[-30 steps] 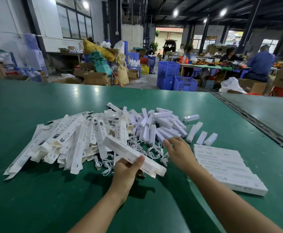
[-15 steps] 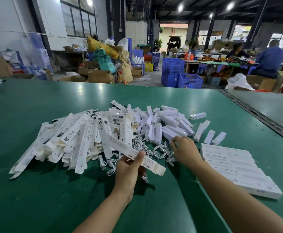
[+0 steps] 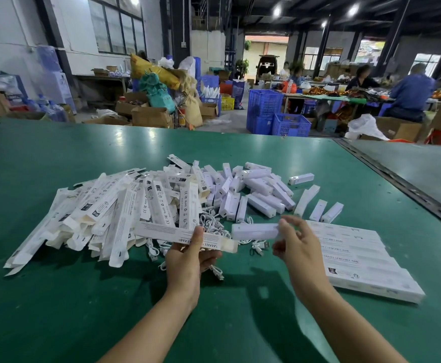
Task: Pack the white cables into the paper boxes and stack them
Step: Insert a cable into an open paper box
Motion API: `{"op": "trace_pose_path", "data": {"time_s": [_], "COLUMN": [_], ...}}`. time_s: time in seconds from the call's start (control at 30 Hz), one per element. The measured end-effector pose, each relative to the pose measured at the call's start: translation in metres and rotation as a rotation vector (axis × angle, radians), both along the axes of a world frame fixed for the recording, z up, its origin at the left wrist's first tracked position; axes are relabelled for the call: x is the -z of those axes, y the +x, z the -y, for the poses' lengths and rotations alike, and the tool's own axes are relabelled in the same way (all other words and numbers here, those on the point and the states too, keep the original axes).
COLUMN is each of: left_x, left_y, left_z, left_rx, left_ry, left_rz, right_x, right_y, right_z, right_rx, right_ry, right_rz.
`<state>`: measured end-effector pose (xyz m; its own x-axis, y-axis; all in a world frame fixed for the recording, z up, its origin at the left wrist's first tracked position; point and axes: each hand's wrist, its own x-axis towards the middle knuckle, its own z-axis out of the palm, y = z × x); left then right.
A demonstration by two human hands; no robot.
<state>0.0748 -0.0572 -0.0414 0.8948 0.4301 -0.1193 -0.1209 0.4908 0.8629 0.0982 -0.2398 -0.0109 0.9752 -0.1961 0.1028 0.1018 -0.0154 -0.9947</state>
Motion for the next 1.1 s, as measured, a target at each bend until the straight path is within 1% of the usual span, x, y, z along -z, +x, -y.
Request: {"op": "trace_pose_path", "data": {"time_s": [0.07, 0.1, 0.23, 0.4, 0.6, 0.8, 1.1], "left_x": [0.000, -0.001, -0.002, -0.003, -0.004, -0.005, 0.001], "left_y": [0.000, -0.001, -0.004, -0.008, -0.011, -0.012, -0.016], "left_z": [0.001, 0.002, 0.002, 0.004, 0.005, 0.005, 0.007], "left_rx": [0.001, 0.002, 0.011, 0.017, 0.017, 0.019, 0.059], "left_ry": [-0.020, -0.028, -0.042, -0.051, -0.023, 0.007, 0.154], "left_rz": [0.004, 0.008, 0.032, 0.038, 0.059, 0.080, 0.136], "right_x": [0.005, 0.006, 0.009, 0.017, 0.026, 0.024, 0.019], "right_y": [-0.015, -0.023, -0.041, -0.042, -0.040, -0.039, -0.042], "right_z": [-0.002, -0.002, 0.004, 0.007, 0.006, 0.006, 0.006], "right_rx": [-0.072, -0.083, -0.101, -0.108, -0.061, -0.066, -0.087], "right_ry": [0.111, 0.128, 0.113, 0.166, 0.106, 0.028, 0.020], "right_rz": [-0.035, -0.045, -0.113, -0.170, -0.212, -0.268, -0.332]}}
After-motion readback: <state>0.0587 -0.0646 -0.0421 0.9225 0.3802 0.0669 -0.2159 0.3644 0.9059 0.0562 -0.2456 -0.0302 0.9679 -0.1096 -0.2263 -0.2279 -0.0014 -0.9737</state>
